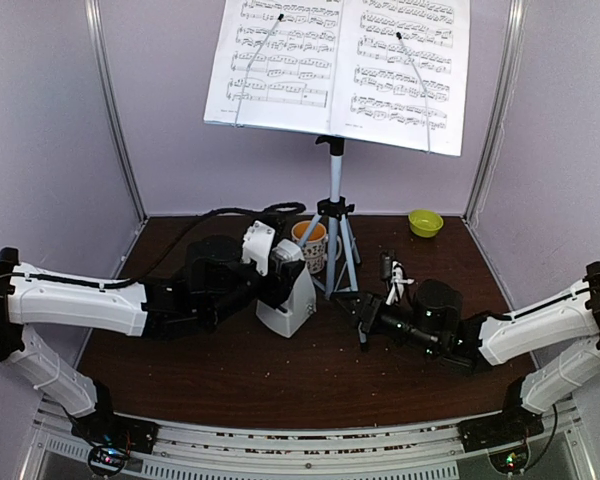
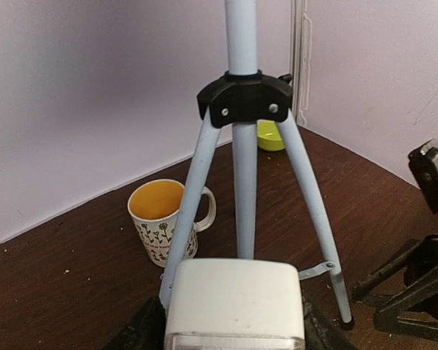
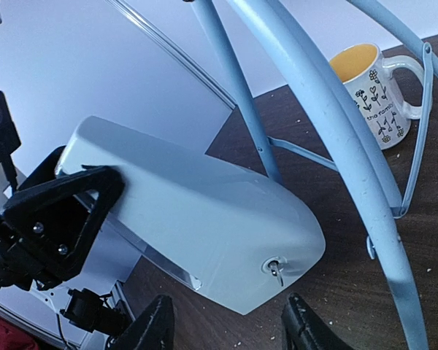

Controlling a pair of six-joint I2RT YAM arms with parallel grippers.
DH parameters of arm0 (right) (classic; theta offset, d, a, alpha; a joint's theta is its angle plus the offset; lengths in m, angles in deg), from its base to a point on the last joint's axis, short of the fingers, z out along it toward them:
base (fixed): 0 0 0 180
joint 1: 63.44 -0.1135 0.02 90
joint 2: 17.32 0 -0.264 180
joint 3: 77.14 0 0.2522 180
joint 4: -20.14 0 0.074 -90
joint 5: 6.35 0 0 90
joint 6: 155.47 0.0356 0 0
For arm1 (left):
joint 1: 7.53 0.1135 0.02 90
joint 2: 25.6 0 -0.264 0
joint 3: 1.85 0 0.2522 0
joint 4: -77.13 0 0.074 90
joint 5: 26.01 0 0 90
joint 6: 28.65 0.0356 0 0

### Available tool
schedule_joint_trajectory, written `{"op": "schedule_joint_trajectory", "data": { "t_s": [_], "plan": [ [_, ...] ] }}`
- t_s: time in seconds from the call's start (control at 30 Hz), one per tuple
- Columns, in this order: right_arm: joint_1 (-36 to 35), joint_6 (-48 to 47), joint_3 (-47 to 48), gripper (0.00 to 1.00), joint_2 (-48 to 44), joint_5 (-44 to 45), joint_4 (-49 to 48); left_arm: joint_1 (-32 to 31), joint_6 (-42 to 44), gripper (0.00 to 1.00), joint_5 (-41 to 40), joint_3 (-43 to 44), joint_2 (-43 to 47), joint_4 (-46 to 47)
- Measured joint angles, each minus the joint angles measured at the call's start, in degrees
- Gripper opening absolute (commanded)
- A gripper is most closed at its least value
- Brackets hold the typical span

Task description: Set up the instrument practice props

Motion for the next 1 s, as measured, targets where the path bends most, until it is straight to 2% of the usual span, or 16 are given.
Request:
{"op": "schedule_joint_trajectory", "data": {
  "t_s": [0.37, 0.7, 0.8, 1.0],
  "plan": [
    [0.00, -4.76, -0.24, 0.56, -3.23, 1.03, 5.75, 1.11, -10.60, 0.16, -3.48, 0.42, -6.14, -0.50],
    [0.00, -6.91, -0.24, 0.65, -3.23, 0.94, 7.56, 1.11, -15.47, 0.30, -6.93, 1.36, -8.92, -2.19],
    [0.00, -7.65, -0.22, 0.68, -3.30, 0.92, 8.17, 1.11, -16.15, 0.37, -6.99, 1.73, -9.79, -2.16],
    [0.00, -8.41, -0.22, 0.75, -3.43, 0.87, 9.03, 1.11, -16.85, 0.69, -6.36, 1.77, -10.21, -3.39]
  ]
}}
